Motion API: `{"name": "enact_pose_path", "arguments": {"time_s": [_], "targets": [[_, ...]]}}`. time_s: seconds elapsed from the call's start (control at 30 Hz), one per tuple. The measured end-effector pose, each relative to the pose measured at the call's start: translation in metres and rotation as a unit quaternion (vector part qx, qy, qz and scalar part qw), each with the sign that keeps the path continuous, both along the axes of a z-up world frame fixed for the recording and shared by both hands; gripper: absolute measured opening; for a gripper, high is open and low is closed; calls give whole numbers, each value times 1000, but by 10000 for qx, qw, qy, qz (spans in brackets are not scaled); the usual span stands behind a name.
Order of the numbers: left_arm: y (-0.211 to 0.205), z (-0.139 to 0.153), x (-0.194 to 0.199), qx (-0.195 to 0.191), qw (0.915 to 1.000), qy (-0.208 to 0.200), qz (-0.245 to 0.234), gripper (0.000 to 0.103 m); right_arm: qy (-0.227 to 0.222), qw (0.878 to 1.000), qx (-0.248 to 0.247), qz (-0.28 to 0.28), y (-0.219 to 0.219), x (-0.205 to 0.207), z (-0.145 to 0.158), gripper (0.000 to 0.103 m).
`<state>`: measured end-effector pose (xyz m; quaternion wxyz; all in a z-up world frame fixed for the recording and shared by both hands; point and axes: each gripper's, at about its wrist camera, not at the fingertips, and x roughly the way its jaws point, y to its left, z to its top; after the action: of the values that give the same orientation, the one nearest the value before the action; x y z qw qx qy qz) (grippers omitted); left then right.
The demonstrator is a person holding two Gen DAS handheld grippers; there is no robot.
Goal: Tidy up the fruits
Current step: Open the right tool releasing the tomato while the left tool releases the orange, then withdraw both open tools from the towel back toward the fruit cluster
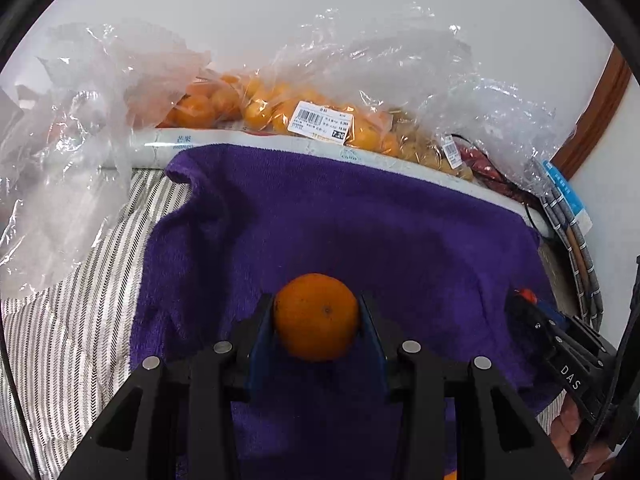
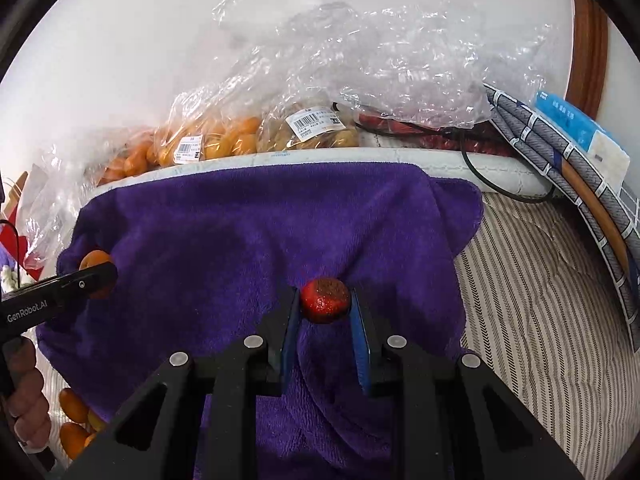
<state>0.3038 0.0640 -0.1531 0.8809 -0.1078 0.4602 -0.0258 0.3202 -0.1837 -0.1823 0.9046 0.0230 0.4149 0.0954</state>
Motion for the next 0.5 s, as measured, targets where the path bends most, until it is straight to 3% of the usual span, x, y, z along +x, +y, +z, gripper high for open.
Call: {"name": "enact_pose_path", "arguments": {"time_s": [0.07, 0.13, 0.23, 0.33, 0.5], "targets": [[-1, -3, 0, 53, 10000, 37, 0, 39, 33, 10000, -14, -12, 1, 2, -2, 27], [-3, -5, 0, 119, 9999, 72, -27, 41, 66, 10000, 53, -12, 0, 2, -2, 37], [-5, -1, -1, 190, 9998, 79, -45, 54, 135, 9998, 123, -13, -1, -2, 4, 49], [-9, 13, -8, 336, 9994, -82, -96, 57, -11, 9999, 86, -57, -3, -13, 18, 59], [-15, 40, -31, 474, 9981, -388, -112, 58, -366, 9991, 45, -210, -9, -38, 42, 64]]}}
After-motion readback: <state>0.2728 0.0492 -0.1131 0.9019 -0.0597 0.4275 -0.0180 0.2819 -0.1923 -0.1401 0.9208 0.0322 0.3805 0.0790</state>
